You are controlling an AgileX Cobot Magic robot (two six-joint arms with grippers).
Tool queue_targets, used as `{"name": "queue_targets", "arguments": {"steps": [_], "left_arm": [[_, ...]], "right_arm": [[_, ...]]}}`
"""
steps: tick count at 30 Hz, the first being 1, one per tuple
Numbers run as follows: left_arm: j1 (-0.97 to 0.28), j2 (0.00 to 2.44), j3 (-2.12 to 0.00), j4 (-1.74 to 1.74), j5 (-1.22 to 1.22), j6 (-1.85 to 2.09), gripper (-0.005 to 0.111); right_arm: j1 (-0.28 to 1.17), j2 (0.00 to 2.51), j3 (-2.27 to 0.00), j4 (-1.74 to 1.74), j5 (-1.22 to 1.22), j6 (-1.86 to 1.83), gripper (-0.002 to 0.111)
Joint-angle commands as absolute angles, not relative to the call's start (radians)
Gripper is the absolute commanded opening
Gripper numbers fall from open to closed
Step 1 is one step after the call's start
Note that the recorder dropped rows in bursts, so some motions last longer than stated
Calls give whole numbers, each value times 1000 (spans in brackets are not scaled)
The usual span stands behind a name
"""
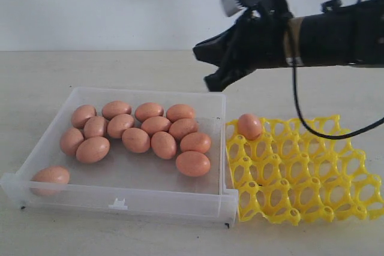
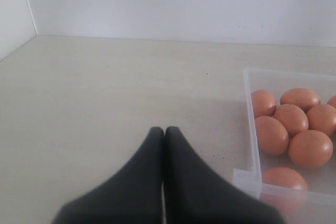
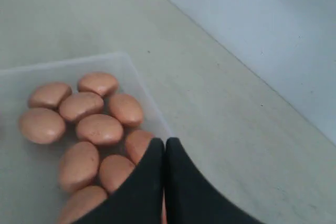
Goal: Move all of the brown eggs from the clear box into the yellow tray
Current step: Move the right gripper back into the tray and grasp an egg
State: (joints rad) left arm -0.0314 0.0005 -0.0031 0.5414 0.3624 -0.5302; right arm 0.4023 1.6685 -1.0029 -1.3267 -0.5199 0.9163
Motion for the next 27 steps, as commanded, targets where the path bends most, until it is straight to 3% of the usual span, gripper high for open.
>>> {"name": "queue_targets", "arguments": {"steps": [1, 4, 8, 10, 14, 20, 27], "left_arm": [[-31, 0, 0, 546, 359, -530, -4], [-31, 0, 0, 546, 359, -530, -4], [-31, 0, 0, 546, 359, -530, -4], [-31, 0, 0, 546, 359, -530, -4], [-31, 0, 0, 546, 359, -530, -4], [-31, 0, 0, 546, 359, -530, -4], [-31, 0, 0, 546, 359, -530, -4]], "right_arm": [[660, 1716, -1132, -1341, 227, 893, 0], [776, 1843, -1326, -1096, 591, 561, 0], [782, 2020, -1657, -155, 902, -317, 0], [777, 2105, -1798, 124, 1029, -497, 0], [779, 2204, -1970, 255, 1086, -533, 7], [779, 2279, -2059, 242, 1060, -533, 55], [779, 2383, -2059, 91, 1023, -451, 58]]}}
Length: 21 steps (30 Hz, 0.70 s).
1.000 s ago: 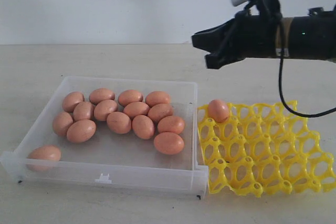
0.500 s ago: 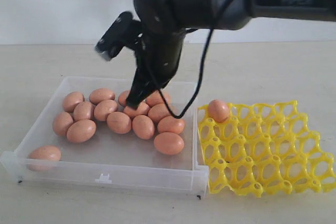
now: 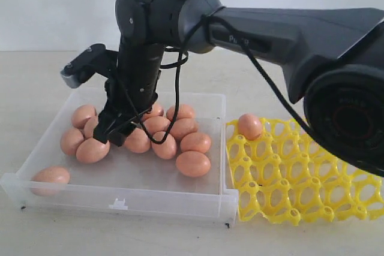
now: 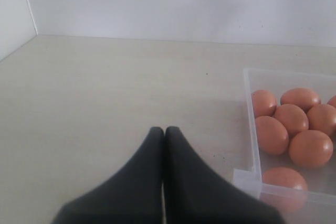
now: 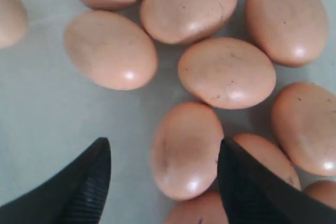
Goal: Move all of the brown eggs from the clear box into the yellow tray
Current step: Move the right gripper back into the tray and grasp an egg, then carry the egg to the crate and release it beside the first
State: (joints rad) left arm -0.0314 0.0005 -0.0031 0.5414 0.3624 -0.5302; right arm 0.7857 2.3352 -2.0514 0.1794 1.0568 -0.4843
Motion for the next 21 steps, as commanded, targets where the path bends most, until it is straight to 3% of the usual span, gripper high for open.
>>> {"name": "queue_targets", "arguments": {"steps": [1, 4, 7, 12, 16, 21], "left_arm": [[-31, 0, 0, 546, 359, -530, -4], [-31, 0, 0, 546, 359, -530, -4], [-31, 0, 0, 546, 359, -530, -4], [-31, 0, 0, 546, 359, -530, -4], [-31, 0, 0, 546, 359, -530, -4], [-31, 0, 0, 546, 359, -530, -4]], "right_arm": [[779, 2394, -2059, 87, 1014, -449, 58], [778, 2432, -2059, 84, 992, -449, 53], [778, 2407, -2059, 84, 955, -444, 1], [769, 2286, -2054, 161, 797, -301, 1], [736, 2153, -1824, 439, 571, -408, 1], [732, 1877, -1278, 781, -189, -629, 1]]}}
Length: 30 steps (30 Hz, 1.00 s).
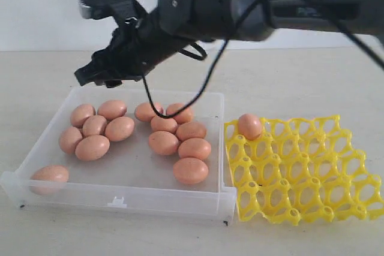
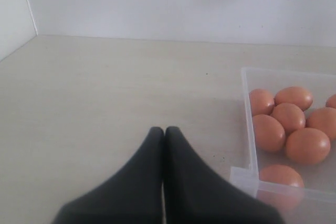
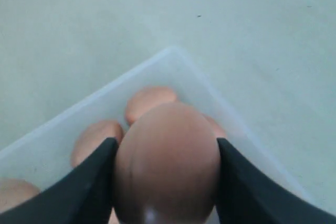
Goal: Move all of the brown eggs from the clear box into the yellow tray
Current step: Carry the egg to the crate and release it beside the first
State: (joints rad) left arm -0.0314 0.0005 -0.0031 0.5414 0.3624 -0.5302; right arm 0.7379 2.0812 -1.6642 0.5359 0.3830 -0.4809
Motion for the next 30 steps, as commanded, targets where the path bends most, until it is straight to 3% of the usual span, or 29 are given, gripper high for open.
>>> {"name": "queue_targets", "arguments": {"steps": [1, 3, 6, 9, 10, 12, 15, 18, 22, 30], "left_arm": [[-31, 0, 0, 546, 359, -530, -4], [-31, 0, 0, 546, 359, -530, -4], [-31, 0, 0, 546, 359, -530, -4], [-31, 0, 0, 546, 359, -530, -4], [-31, 0, 0, 546, 359, -530, -4], [-31, 0, 0, 546, 359, -530, -4], [-31, 0, 0, 546, 359, -530, -4], [-31, 0, 0, 546, 359, -530, -4], [-31, 0, 0, 546, 359, -530, -4], [-31, 0, 0, 546, 359, -530, -4]], "right_arm": [[734, 1835, -1188, 792, -368, -607, 1], [726, 1747, -986, 783, -669, -522, 1], [640, 1673, -769, 738, -929, -425, 0], [437, 1649, -693, 534, -839, -201, 0], [357, 1652, -693, 395, -757, -45, 0], [148, 1686, -726, -226, -713, 423, 0], [-125, 1776, -862, -1175, -995, 1030, 0], [-244, 1869, -964, -1511, -1221, 1267, 0], [-247, 1930, -965, -1561, -1221, 1261, 0], [-93, 1967, -965, -1606, -991, 1157, 0]]}}
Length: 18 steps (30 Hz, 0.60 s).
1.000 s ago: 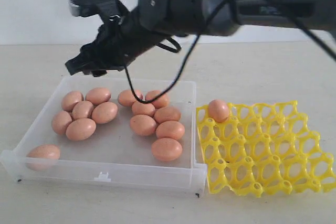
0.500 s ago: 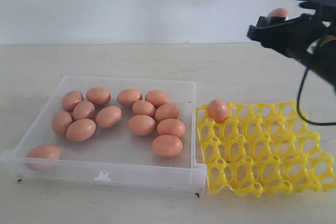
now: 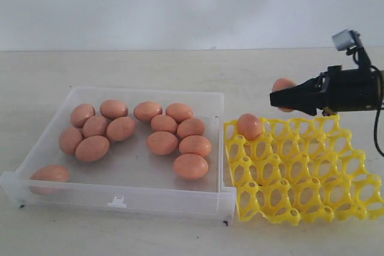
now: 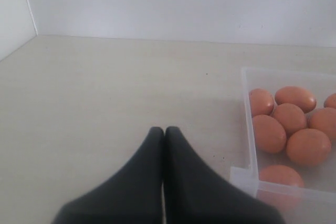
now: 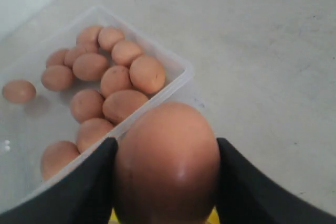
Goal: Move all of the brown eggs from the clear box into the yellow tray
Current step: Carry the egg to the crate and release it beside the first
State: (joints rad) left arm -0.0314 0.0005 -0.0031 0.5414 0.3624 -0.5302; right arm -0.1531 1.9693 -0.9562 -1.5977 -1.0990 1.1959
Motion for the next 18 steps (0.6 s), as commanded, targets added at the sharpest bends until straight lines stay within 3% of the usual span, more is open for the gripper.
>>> {"name": "queue_targets", "arguments": {"steps": [1, 13, 18], "left_arm": [[-31, 0, 0, 546, 359, -530, -4], [-31, 0, 0, 546, 359, -530, -4], [-31, 0, 0, 546, 359, -530, -4]], "right_arm": [[-83, 1967, -965, -1606, -980, 1157, 0], [-71, 1967, -965, -1663, -886, 1188, 0], [-71, 1967, -965, -1663, -875, 1186, 11]]}}
